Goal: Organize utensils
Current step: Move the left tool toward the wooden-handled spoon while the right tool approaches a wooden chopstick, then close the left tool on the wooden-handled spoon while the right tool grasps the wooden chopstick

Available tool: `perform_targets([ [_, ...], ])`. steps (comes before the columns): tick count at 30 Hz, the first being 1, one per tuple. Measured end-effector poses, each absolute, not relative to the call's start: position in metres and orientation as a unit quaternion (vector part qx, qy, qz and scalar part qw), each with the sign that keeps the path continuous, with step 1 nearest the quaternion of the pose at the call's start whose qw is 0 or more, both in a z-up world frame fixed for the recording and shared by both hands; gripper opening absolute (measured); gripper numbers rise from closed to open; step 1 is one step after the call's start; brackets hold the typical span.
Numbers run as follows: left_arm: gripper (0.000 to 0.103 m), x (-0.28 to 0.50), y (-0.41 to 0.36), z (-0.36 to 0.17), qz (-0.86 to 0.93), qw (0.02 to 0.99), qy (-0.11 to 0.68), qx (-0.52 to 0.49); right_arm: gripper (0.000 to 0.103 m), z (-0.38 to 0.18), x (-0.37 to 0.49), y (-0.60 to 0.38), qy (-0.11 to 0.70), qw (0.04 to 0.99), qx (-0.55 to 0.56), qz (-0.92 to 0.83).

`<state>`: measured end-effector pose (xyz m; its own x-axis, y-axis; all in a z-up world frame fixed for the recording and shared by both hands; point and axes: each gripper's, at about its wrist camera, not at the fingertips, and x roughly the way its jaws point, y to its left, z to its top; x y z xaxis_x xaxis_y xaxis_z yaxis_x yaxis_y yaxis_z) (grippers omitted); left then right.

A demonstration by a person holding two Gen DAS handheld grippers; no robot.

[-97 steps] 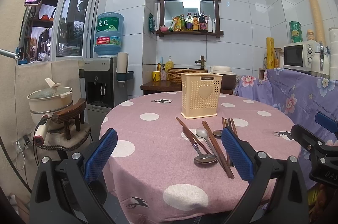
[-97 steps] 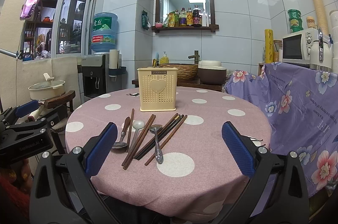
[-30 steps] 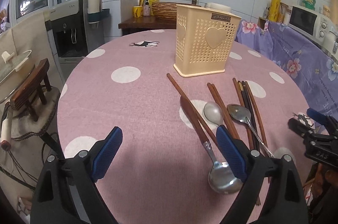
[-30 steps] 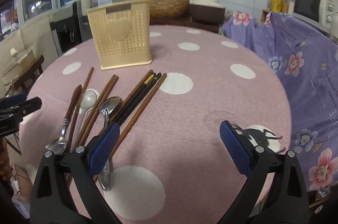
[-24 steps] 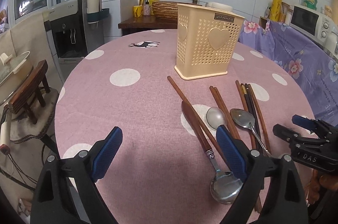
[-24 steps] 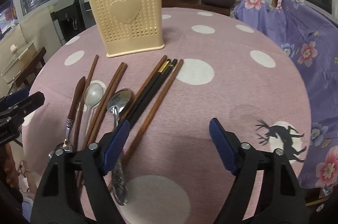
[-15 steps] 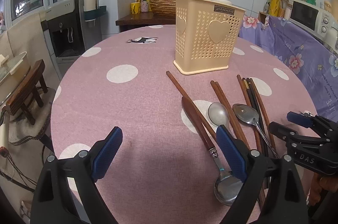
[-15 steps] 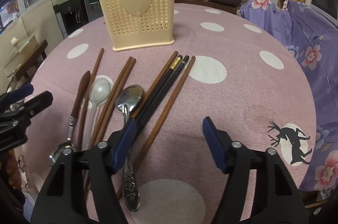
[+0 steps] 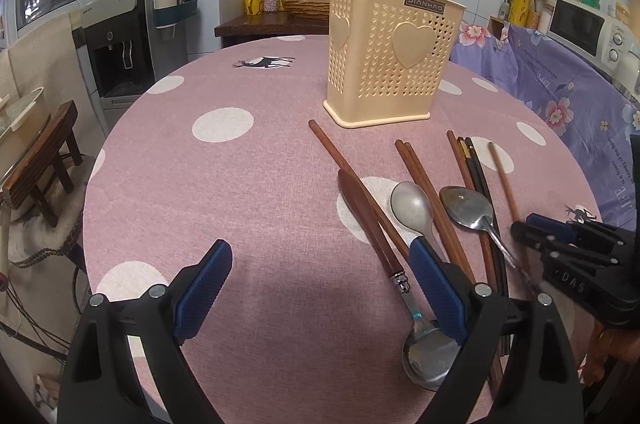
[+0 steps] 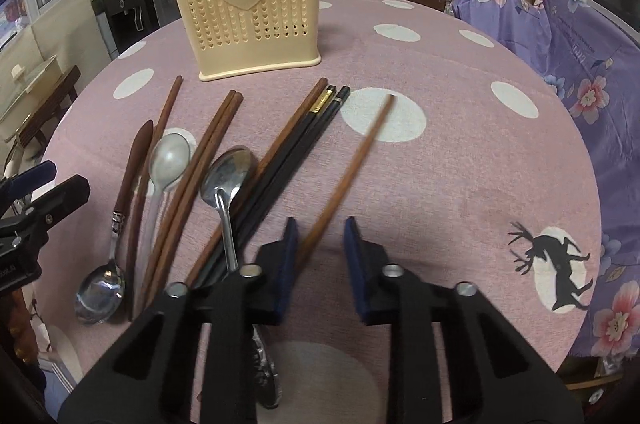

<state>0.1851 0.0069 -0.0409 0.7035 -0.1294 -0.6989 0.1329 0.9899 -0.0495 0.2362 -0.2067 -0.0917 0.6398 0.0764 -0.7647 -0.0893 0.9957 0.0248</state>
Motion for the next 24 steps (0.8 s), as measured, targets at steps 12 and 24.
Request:
perform_targets([
  [12, 0.068, 0.201, -0.008, -0.054, -0.083, 0.902, 0.423, 0.007, 0.013, -0.093, 0.235, -0.240, 0.417, 0.908, 0.022, 0.041],
  [24, 0.032, 0.226, -0.023, -0.057, -0.070, 0.887, 0.455, 0.033, 0.014, -0.094, 0.234, -0.242, 0.409, 0.911, 0.028, 0.049],
])
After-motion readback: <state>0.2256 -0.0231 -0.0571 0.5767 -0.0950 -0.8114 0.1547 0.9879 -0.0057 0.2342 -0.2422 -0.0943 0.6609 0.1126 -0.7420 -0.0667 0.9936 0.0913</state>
